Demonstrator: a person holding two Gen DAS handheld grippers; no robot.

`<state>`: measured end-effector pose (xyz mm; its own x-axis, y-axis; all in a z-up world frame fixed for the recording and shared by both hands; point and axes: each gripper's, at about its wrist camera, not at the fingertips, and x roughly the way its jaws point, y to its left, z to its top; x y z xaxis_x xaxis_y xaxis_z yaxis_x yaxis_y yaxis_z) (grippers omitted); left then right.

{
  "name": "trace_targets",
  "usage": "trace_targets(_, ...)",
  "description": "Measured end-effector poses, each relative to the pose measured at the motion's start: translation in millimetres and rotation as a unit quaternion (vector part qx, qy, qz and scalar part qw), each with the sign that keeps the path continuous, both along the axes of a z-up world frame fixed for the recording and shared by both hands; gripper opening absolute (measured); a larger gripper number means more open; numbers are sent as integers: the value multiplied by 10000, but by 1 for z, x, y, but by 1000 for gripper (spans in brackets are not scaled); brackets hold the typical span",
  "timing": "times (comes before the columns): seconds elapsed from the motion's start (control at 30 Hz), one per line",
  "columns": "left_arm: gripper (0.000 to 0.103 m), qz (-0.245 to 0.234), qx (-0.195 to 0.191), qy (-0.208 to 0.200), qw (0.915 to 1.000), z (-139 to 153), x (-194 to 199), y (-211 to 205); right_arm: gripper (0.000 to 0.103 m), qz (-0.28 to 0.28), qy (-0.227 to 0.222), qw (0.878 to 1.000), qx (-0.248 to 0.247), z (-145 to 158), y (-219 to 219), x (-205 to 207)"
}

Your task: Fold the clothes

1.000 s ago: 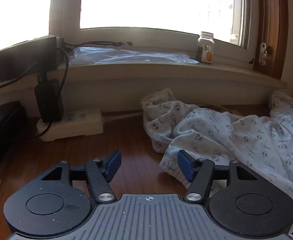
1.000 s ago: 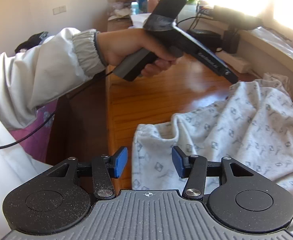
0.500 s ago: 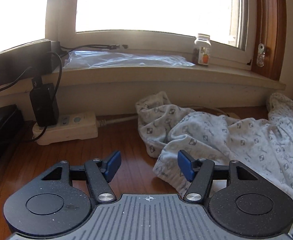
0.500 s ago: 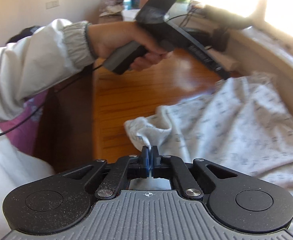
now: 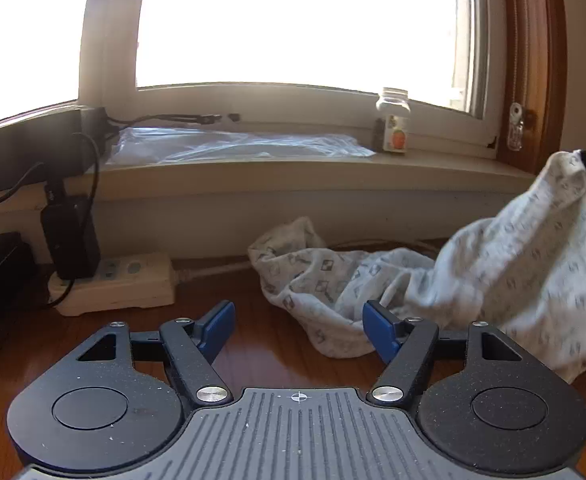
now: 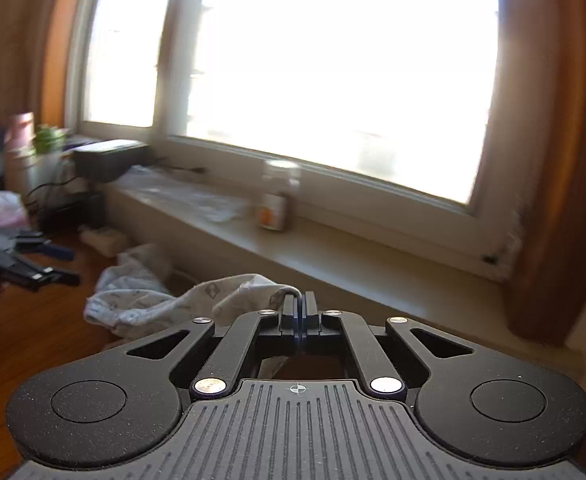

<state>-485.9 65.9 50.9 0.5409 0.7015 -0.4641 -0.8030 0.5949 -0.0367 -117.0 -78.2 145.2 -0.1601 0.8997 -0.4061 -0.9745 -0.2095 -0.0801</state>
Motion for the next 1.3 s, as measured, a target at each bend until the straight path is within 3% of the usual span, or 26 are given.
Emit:
trace_targets(0.13, 76, -250, 84, 178, 9995, -6, 24, -1, 3, -907, 152, 9943, -539, -46, 15, 52)
trace_targets(0.3, 76, -667, 474, 532, 9952, -10, 63, -7, 3, -1052, 344, 9901, -859, -82, 15, 72)
trace_targets(0.5, 77, -1026, 980, 1000, 9848, -7, 116, -8, 3, -918, 366, 9926, -704, -73, 11, 69)
trace_targets(0.57, 77, -1000, 1230, 1383, 9776, -9, 133, -2, 3, -899, 405, 9931, -629, -67, 10, 69)
trace_targets(0.63, 77, -955, 1515, 1922, 9649, -14, 148, 5, 3, -875, 442, 9938, -531, -61, 5, 70)
trace_targets(0.73, 72, -1003, 1624, 2439, 9508, -24, 156, 17, 3, -883, 451, 9946, -300, -51, -2, 73)
trace_targets(0.77, 68, -983, 1575, 2469, 9511, -24, 156, 21, 3, -891, 463, 9947, -207, -47, -4, 75)
trace_targets(0.8, 53, -951, 1501, 2456, 9529, -23, 154, 26, 3, -897, 475, 9948, -116, -42, -6, 76)
trace_targets(0.83, 30, -898, 1352, 2342, 9586, -19, 150, 32, 3, -903, 486, 9947, -40, -38, -8, 78)
trace_targets(0.9, 6, -695, 1022, 1886, 9742, -3, 138, 43, 3, -908, 498, 9946, 99, -28, -10, 81)
trace_targets(0.97, 5, -590, 788, 1323, 9863, 19, 120, 50, 3, -915, 489, 9943, 243, -17, -11, 82)
trace_targets(1.07, 3, -491, 741, 857, 9924, 49, 99, 52, 3, -917, 550, 9932, 459, 1, -12, 86)
trace_targets(1.3, 3, -306, 903, 919, 9912, 71, 93, 50, 3, -993, 640, 9893, 852, 29, -10, 89)
